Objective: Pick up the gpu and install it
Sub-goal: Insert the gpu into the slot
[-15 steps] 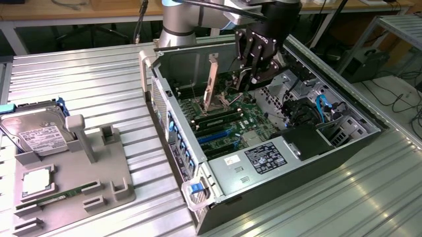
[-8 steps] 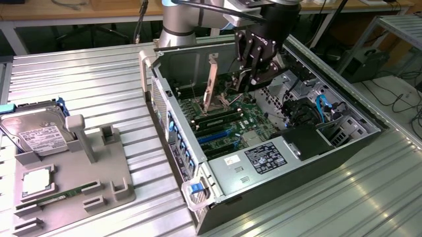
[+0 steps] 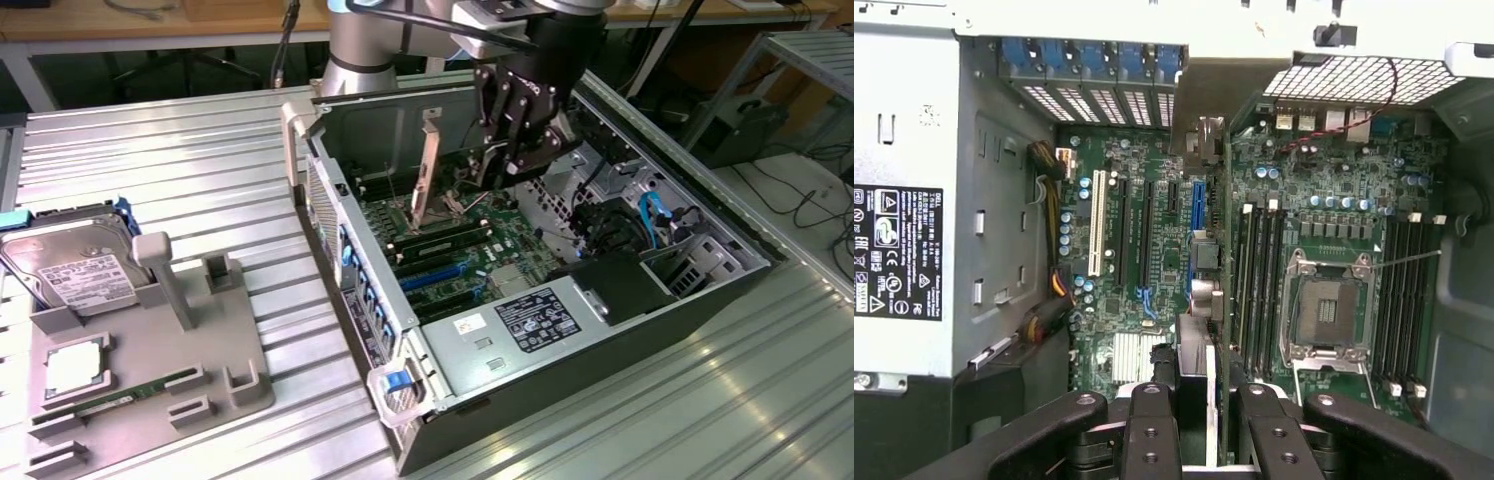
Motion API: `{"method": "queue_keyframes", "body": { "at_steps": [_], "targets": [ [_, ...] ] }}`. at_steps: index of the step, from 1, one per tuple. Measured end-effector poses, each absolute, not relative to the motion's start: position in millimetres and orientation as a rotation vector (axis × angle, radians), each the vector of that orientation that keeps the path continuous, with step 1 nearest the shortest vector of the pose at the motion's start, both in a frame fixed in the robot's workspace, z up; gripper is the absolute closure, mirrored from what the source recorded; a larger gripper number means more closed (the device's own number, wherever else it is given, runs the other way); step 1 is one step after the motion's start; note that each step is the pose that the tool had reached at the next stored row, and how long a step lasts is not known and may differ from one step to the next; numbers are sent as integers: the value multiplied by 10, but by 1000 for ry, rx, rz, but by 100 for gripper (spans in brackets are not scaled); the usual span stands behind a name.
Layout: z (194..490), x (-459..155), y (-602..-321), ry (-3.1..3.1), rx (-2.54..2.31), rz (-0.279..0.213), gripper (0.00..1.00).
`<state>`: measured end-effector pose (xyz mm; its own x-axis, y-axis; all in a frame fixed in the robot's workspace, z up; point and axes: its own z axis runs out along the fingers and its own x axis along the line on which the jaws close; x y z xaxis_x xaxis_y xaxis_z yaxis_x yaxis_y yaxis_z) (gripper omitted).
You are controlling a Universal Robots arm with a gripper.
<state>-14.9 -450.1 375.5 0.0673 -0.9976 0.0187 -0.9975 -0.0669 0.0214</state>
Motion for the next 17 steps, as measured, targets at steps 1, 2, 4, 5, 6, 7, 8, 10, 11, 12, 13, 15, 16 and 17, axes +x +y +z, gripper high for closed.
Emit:
{"method": "queue_keyframes", "body": {
  "at_steps": [1, 2, 4, 5, 6, 7, 8, 10, 11, 12, 13, 15, 16, 17],
  "targets": [
    [3751, -149, -4501, -2126, 2274, -2, 72],
    [3746, -149, -4501, -2126, 2274, -2, 72],
    [3737, -149, -4501, -2126, 2274, -2, 72],
    [3734, -149, -4501, -2126, 2274, -2, 72],
    [3730, -149, -4501, -2126, 2274, -2, 72],
    [3726, -149, -4501, -2126, 2274, -2, 72],
    [3697, -149, -4501, -2126, 2274, -2, 72],
    [3520, -152, -4500, -2123, 2270, 7, 72],
    [3383, -156, -4496, -2204, 2191, 4, 72],
    [3331, -187, -4496, -2201, 2195, 4, 72],
    [3299, -224, -4496, -2200, 2196, 4, 72],
    [3180, -308, -4481, -2196, 2223, 30, 72],
    [3007, -331, -4449, -2222, 2196, 32, 72],
    [2932, -359, -4454, -2225, 2192, 32, 72]
  ]
}}
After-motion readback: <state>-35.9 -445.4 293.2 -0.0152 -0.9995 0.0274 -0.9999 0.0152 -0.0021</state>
